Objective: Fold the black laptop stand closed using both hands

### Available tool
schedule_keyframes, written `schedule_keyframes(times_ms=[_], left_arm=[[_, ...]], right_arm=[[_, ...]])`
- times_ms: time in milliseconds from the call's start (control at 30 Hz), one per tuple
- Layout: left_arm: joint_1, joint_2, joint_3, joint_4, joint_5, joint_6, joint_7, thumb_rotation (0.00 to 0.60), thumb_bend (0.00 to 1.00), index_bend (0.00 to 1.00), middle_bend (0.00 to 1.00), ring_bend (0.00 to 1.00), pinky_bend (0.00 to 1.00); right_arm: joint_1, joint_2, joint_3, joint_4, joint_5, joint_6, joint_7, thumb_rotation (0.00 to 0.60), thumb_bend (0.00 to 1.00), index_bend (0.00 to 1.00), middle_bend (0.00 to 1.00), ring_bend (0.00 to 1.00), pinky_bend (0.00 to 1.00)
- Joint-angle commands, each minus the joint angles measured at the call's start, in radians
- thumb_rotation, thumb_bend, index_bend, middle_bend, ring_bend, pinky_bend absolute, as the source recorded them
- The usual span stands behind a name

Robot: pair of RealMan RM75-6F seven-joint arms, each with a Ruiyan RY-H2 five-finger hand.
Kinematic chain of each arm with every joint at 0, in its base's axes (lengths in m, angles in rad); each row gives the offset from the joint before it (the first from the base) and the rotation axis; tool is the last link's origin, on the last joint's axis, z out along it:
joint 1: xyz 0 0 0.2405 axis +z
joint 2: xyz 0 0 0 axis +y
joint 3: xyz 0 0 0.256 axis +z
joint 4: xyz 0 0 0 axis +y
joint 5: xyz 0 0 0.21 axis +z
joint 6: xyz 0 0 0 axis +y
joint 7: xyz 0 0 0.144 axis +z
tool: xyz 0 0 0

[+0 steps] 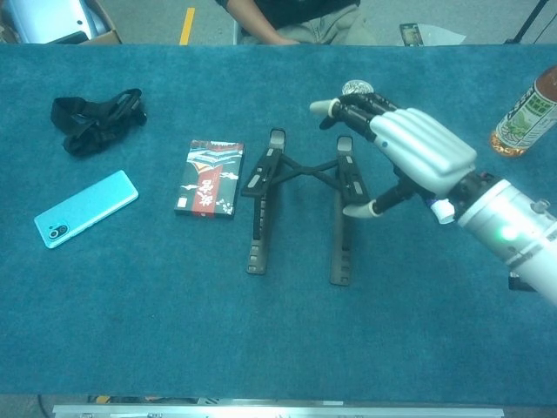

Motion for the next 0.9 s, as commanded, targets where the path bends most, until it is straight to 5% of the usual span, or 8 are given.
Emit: schedule_keyframes(times_ms=[33, 900], left_arm=[[0.001, 0.001, -0.001, 0.002, -0.003, 0.0, -0.002, 0.6, 0.26, 0.04, 0.01, 0.0, 0.01], [0.013, 0.003, -0.004, 0.019, -0.012, 0.011, -0.019, 0.6, 0.26, 0.04, 0.01, 0.0, 0.01]], right_arm=[[0.02, -0.015, 0.024, 0.004, 0.029, -0.007, -0.021, 0.6, 0.05, 0.1, 0.22, 0.05, 0.03], [0.189, -0.048, 0.201, 0.097, 0.212, -0.023, -0.095, 0.6, 0.05, 0.1, 0.22, 0.05, 0.03]])
